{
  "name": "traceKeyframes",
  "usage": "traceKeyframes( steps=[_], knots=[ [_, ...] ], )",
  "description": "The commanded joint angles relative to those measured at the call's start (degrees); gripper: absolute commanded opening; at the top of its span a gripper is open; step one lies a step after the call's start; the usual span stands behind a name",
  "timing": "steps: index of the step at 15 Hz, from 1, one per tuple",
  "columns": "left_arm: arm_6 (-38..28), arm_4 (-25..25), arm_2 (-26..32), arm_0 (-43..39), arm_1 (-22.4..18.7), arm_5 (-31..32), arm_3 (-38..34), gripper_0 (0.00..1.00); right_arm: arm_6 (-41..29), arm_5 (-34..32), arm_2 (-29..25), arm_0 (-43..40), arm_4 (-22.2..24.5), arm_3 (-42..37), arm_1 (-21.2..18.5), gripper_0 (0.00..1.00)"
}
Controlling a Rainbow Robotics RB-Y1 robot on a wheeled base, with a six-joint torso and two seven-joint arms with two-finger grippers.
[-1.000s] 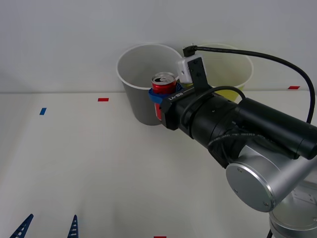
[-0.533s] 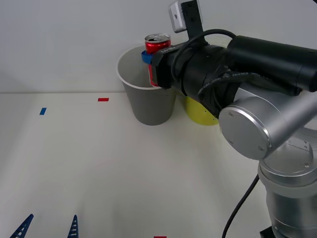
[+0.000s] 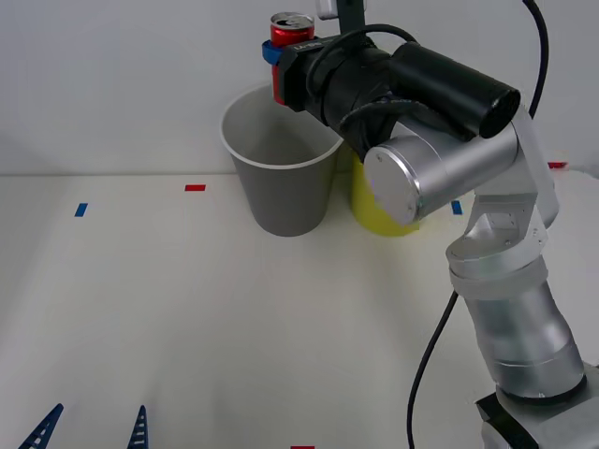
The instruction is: Put cans in the gray bin and PET bottles in the light green bin.
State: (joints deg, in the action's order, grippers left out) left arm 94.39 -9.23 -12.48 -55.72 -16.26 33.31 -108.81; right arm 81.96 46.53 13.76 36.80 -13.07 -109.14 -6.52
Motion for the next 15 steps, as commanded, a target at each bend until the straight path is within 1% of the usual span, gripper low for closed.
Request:
traceKeyframes(
  steps=[1, 2, 3, 9, 11, 13, 14, 15],
  knots=[
    [0.0, 0.0, 0.0, 0.0, 0.0, 0.0, 0.0, 1.0, -0.4, -9.4, 0.6, 1.8, 0.9, 9.3, 0.5, 0.0],
    [0.0, 0.0, 0.0, 0.0, 0.0, 0.0, 0.0, 1.0, -0.5, -12.1, 0.8, 2.3, 0.7, 11.8, 0.4, 0.0],
    [0.0, 0.0, 0.0, 0.0, 0.0, 0.0, 0.0, 1.0, -0.5, -13.2, 0.9, 2.7, 0.5, 13.1, 0.2, 0.0],
    [0.0, 0.0, 0.0, 0.0, 0.0, 0.0, 0.0, 1.0, -2.1, -13.4, 2.1, 6.1, -1.4, 17.6, -0.6, 0.0],
    [0.0, 0.0, 0.0, 0.0, 0.0, 0.0, 0.0, 1.0, -2.1, -15.2, 2.2, 6.8, -2.0, 19.7, -0.8, 0.0],
    [0.0, 0.0, 0.0, 0.0, 0.0, 0.0, 0.0, 1.0, -2.2, -16.9, 2.9, 6.8, -2.1, 20.2, -1.2, 0.0],
    [0.0, 0.0, 0.0, 0.0, 0.0, 0.0, 0.0, 1.0, -2.2, -17.1, 2.9, 6.8, -2.0, 20.2, -1.3, 0.02],
    [0.0, 0.0, 0.0, 0.0, 0.0, 0.0, 0.0, 1.0, -2.2, -17.3, 3.0, 6.8, -1.9, 20.2, -1.3, 0.55]
  ],
)
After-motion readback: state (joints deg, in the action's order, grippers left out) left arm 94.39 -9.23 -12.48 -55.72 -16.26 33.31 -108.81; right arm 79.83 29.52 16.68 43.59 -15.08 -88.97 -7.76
